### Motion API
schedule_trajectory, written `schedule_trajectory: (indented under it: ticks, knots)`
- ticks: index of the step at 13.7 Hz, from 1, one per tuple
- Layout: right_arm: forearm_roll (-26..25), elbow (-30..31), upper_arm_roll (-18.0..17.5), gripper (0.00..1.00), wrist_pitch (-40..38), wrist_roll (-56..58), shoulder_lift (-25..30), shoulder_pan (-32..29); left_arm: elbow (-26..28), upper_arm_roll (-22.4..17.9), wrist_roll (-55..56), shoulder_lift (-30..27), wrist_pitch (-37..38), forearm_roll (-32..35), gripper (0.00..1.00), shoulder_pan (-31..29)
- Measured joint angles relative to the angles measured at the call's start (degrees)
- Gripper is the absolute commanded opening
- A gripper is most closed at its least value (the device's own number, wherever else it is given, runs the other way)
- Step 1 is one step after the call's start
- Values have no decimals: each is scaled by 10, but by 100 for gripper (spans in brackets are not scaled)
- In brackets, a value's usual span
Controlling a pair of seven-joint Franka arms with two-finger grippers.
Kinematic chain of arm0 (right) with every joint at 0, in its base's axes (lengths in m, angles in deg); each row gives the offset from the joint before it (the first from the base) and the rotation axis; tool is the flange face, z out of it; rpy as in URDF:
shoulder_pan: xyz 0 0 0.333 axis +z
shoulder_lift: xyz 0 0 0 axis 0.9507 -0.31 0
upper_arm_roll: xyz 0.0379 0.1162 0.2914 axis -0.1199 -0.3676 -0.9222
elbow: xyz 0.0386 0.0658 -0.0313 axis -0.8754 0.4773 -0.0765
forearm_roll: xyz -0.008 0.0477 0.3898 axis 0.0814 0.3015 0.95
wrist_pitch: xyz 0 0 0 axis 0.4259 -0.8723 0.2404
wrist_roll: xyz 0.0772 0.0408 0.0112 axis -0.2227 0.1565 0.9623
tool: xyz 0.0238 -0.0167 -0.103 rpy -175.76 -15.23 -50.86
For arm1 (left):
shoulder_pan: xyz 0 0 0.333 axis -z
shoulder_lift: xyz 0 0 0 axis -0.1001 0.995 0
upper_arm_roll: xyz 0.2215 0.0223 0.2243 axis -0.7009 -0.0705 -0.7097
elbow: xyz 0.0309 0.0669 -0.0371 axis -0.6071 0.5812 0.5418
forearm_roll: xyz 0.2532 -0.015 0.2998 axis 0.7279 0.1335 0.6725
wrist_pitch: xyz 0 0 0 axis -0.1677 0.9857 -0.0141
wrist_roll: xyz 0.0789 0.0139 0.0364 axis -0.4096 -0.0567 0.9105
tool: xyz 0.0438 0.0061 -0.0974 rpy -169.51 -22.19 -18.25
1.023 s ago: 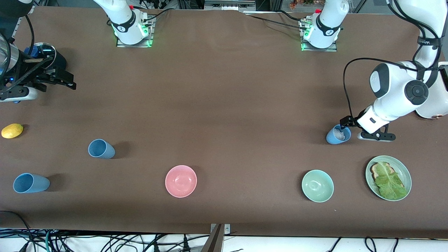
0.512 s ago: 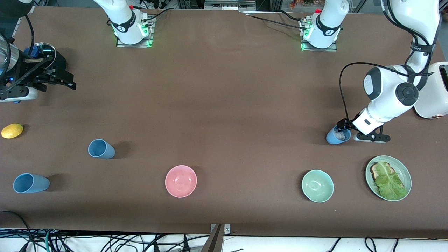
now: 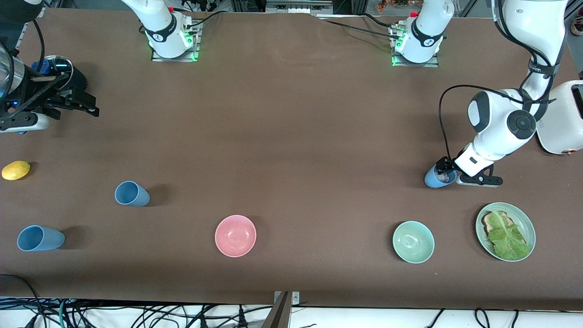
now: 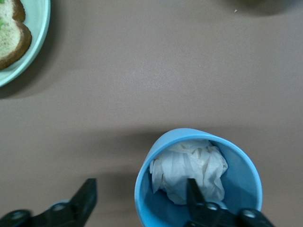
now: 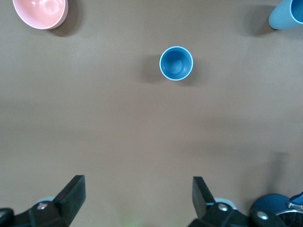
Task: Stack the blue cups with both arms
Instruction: 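Reach the left gripper to the small tissue-filled cup and grasp it, then lift the tissue cup with the left gripper toward the table middle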
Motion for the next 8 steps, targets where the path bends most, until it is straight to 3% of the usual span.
schedule_trajectory:
  ticks: [8]
  knots:
    - [0, 0, 0, 100, 0, 0, 0, 0, -3, 1, -24, -2, -3, 0, 0, 0]
